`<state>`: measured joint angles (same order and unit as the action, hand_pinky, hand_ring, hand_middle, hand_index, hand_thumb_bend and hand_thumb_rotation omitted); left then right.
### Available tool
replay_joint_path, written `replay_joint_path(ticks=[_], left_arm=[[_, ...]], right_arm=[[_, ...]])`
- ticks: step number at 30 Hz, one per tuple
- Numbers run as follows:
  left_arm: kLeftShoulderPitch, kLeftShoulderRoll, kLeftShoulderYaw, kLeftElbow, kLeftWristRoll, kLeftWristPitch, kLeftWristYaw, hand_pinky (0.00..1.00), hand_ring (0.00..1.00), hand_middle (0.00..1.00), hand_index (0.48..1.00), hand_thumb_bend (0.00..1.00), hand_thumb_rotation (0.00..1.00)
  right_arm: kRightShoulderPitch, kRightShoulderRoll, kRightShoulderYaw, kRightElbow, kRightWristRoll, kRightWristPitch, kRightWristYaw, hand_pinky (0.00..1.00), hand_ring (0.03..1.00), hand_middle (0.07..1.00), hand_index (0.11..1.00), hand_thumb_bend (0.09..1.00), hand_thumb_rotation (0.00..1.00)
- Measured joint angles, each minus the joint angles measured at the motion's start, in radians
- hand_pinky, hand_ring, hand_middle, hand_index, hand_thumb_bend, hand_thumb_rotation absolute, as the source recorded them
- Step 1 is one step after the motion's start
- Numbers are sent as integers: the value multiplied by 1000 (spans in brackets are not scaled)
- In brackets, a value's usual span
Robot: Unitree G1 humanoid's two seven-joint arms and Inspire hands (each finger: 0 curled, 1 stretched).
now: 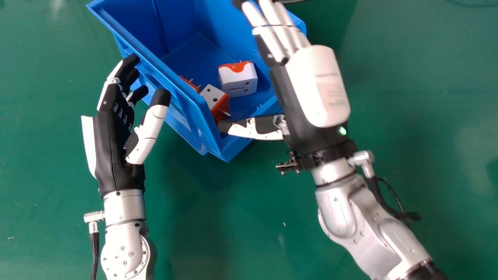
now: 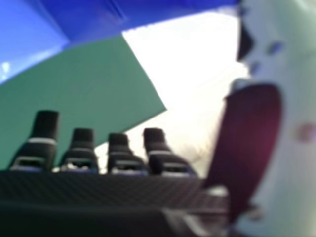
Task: Pick all objects and put in blue box
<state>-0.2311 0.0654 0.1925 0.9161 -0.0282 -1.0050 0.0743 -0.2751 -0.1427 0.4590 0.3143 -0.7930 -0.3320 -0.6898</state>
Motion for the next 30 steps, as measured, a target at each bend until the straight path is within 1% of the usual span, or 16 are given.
replay_joint_path(ticks=[4, 7, 8, 10, 11, 12, 13, 15, 18, 20, 21, 22, 25, 26, 28, 30], left_arm=[[3, 0, 0, -1, 0, 0, 0, 818, 885, 890, 809, 804, 555], [3, 0, 0, -1, 3, 0, 1, 818, 885, 890, 809, 803, 555], [3, 1, 0, -1, 6, 0, 1, 818, 885, 890, 809, 803, 555], [3, 2, 1, -1, 11, 0, 7, 823, 888, 891, 809, 808, 557], [3, 2, 1, -1, 13, 0, 11, 825, 890, 891, 809, 809, 561], [3, 3, 2, -1, 14, 0, 14, 825, 890, 891, 809, 809, 561], [3, 4, 3, -1, 16, 0, 15, 827, 892, 891, 810, 805, 563], [4, 7, 4, -1, 18, -2, 15, 827, 892, 891, 810, 805, 563], [4, 7, 7, -1, 18, -5, 15, 829, 896, 891, 812, 795, 564], [5, 5, 7, -1, 16, -7, 12, 829, 896, 891, 812, 795, 564], [5, 3, 7, -1, 15, -7, 11, 832, 899, 892, 813, 796, 563], [6, 1, 7, -1, 12, -8, 10, 832, 899, 892, 813, 796, 563], [11, 0, 6, -4, 9, -8, 6, 841, 910, 899, 818, 813, 571], [12, -1, 6, -5, 8, -8, 5, 841, 910, 899, 818, 813, 571], [14, -2, 7, -11, 7, -8, 0, 845, 914, 901, 819, 824, 577], [18, -4, 6, -21, 7, -8, -7, 848, 916, 902, 820, 828, 581]], right_arm=[[40, 23, -16, 27, 5, -79, -123, 812, 922, 924, 899, 748, 299], [51, 41, -35, 64, 17, -136, -186, 801, 908, 910, 895, 736, 335], [52, 48, -42, 80, 26, -156, -209, 801, 908, 910, 895, 736, 335], [52, 64, -63, 111, 40, -197, -263, 803, 905, 909, 898, 729, 364], [52, 71, -73, 123, 47, -213, -288, 808, 903, 908, 904, 721, 401], [51, 79, -86, 137, 54, -236, -310, 808, 903, 908, 904, 721, 401], [51, 89, -98, 152, 72, -260, -325, 813, 902, 912, 912, 717, 444], [50, 111, -118, 178, 100, -292, -340, 813, 902, 912, 912, 717, 444], [51, 135, -139, 208, 133, -333, -348, 849, 929, 945, 937, 698, 598], [52, 150, -150, 222, 152, -363, -348, 849, 929, 945, 937, 698, 598], [53, 157, -153, 227, 161, -372, -348, 862, 937, 954, 943, 692, 644], [54, 160, -157, 229, 163, -378, -347, 862, 937, 954, 943, 692, 644], [62, 171, -176, 231, 173, -378, -335, 901, 957, 973, 960, 685, 794], [65, 172, -180, 230, 176, -377, -331, 901, 957, 973, 960, 685, 794], [81, 173, -193, 224, 192, -365, -299, 914, 964, 981, 971, 692, 866], [102, 171, -205, 210, 211, -337, -255, 921, 969, 985, 977, 700, 893]])
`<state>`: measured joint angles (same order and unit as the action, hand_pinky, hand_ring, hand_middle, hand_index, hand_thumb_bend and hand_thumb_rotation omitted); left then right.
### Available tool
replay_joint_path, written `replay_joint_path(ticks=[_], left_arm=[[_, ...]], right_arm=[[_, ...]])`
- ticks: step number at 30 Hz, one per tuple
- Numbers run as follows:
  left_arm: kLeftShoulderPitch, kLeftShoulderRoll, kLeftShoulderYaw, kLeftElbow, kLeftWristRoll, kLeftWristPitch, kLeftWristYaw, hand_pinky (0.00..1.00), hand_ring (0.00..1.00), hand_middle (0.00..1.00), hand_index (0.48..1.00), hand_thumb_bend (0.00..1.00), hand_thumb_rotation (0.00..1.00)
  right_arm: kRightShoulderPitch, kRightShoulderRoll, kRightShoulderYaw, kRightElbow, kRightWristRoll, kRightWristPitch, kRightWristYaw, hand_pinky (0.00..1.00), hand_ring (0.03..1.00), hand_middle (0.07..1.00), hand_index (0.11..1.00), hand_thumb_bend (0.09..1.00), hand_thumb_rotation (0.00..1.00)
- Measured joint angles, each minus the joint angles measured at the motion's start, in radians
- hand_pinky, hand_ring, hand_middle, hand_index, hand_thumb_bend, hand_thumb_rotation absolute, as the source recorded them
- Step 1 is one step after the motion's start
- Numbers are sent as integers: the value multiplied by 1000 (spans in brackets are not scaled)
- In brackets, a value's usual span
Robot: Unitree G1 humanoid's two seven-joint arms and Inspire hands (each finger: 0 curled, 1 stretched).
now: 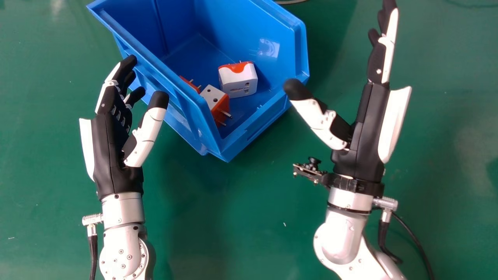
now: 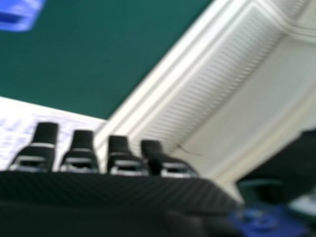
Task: Pick all objects and put in blue box
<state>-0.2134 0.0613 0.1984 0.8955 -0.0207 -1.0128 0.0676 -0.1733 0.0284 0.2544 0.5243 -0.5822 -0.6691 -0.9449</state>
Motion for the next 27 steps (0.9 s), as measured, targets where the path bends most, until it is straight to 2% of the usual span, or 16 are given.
replay_joint_path(ticks=[3, 8, 10, 13, 17, 20, 27], left_arm=[[5, -7, -1, -5, -2, 0, -3, 856, 923, 907, 824, 835, 585], [7, -8, -3, -6, -4, 0, -8, 869, 931, 913, 831, 838, 592], [7, -10, -3, -6, -6, 0, -8, 869, 930, 913, 831, 838, 595], [8, -17, -3, -6, -18, 0, -13, 870, 930, 912, 830, 839, 596], [11, -21, -4, -6, -21, 0, -22, 875, 929, 912, 829, 842, 596], [17, -26, -4, -7, -28, 0, -27, 880, 931, 914, 831, 839, 595], [24, -26, 1, -9, -30, 0, -28, 884, 932, 912, 833, 836, 599]], right_arm=[[28, -8, -22, -40, 33, 49, 76, 929, 973, 990, 985, 720, 932], [61, -30, -66, -123, 136, 91, 239, 937, 975, 994, 996, 746, 978], [79, -35, -79, -147, 193, 92, 308, 936, 976, 994, 997, 745, 983], [110, -29, -95, -182, 300, 96, 416, 932, 980, 994, 998, 755, 989], [156, -5, -105, -238, 403, 121, 529, 920, 982, 998, 1000, 770, 997], [184, 16, -105, -283, 422, 152, 565, 909, 979, 998, 1000, 771, 998], [223, 43, -104, -363, 427, 232, 631, 931, 993, 1000, 1000, 771, 1000]])
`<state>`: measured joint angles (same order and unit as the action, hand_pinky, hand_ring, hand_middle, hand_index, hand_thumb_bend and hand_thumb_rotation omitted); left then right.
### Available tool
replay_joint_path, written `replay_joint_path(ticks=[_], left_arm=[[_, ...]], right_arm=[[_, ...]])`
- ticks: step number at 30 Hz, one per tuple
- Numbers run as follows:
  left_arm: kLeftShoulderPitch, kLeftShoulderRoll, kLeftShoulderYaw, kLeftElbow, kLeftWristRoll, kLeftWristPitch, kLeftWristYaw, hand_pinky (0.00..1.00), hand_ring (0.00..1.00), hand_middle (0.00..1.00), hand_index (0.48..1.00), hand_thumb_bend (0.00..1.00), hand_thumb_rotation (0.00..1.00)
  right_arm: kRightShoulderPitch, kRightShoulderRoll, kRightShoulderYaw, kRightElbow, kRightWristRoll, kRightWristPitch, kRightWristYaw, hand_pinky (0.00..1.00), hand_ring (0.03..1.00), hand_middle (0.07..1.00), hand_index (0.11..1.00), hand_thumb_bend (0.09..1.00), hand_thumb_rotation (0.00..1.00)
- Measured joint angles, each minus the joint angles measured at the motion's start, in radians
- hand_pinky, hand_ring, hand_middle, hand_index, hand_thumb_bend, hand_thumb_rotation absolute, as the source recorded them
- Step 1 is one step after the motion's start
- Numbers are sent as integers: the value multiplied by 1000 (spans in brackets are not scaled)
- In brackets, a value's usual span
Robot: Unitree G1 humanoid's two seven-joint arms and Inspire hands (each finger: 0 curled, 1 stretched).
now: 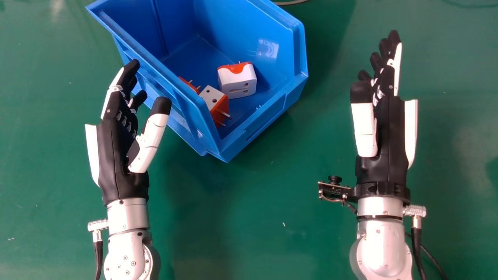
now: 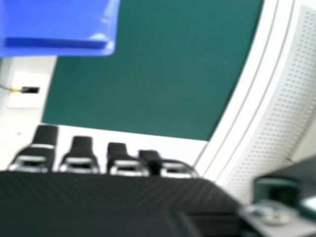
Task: Pick all objects and put in blue box
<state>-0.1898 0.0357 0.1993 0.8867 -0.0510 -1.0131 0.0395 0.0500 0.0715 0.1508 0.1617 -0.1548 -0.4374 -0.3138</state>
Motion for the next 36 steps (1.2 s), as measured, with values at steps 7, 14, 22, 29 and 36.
replay_joint_path(ticks=[7, 14, 22, 29, 36], left_arm=[[0, 0, 1, -2, 1, 0, 5, 877, 928, 910, 830, 846, 604], [0, 4, 1, -4, 10, 1, 9, 868, 924, 907, 828, 849, 596], [1, 10, 1, -37, 13, 10, 26, 862, 921, 904, 827, 845, 592], [9, 12, 4, -38, 14, 9, 39, 851, 915, 898, 826, 845, 587], [14, 13, 2, -47, 18, 9, 48, 840, 908, 894, 817, 845, 582]], right_arm=[[7, 1, -1, -17, 16, 38, 36, 950, 1000, 1000, 1000, 768, 1000], [8, 1, -1, -37, 23, 59, 44, 960, 1000, 1000, 1000, 770, 1000], [-2, 1, -2, -39, 21, 68, 43, 960, 998, 1000, 1000, 765, 1000], [-18, 1, -1, -33, 21, 72, 44, 969, 1000, 1000, 1000, 748, 1000], [-27, 1, -1, -15, 21, 74, 44, 976, 1000, 1000, 1000, 761, 1000]])
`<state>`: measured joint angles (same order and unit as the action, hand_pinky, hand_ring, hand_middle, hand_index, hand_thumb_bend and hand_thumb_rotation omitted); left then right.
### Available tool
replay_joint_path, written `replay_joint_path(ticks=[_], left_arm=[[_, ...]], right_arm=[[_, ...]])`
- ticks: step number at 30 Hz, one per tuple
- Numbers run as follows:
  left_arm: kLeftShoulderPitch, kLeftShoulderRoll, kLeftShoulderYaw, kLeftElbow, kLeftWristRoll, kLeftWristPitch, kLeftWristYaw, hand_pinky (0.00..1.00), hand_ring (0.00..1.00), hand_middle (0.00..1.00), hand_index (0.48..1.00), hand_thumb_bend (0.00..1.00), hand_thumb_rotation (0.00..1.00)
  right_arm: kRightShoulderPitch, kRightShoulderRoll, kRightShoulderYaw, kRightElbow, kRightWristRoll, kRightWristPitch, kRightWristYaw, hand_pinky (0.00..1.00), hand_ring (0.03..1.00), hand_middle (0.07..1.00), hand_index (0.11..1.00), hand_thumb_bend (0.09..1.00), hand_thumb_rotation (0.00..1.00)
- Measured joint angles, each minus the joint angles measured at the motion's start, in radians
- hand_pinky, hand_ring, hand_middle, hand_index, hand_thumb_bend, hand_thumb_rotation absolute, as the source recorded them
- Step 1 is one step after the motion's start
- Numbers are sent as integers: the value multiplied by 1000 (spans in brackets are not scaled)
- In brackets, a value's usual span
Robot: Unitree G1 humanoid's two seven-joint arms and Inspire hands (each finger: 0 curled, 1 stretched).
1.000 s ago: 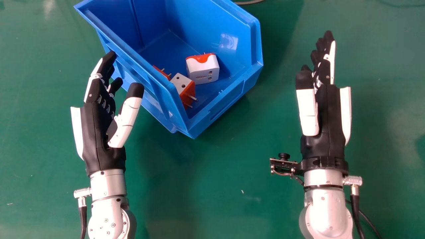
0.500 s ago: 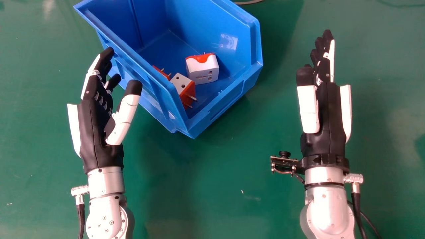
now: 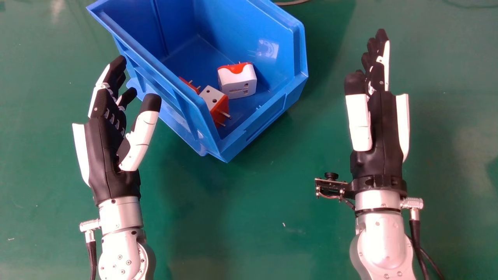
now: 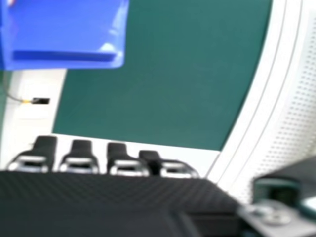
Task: Pick all objects and put in blue box
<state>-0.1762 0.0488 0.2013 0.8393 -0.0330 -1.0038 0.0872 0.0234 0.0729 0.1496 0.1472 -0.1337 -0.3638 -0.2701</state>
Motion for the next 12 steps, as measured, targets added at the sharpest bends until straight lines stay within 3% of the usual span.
replay_joint_path(ticks=[6, 12], left_arm=[[2, 1, 2, -4, 5, 0, 9, 845, 909, 893, 818, 848, 580], [2, 4, 1, -2, 5, 0, 8, 837, 904, 889, 814, 854, 580]], right_arm=[[-5, 0, 0, 9, 1, -2, 0, 977, 1000, 1000, 1000, 760, 1000], [-6, 1, 0, 10, -1, -3, -8, 983, 1000, 1000, 1000, 761, 1000]])
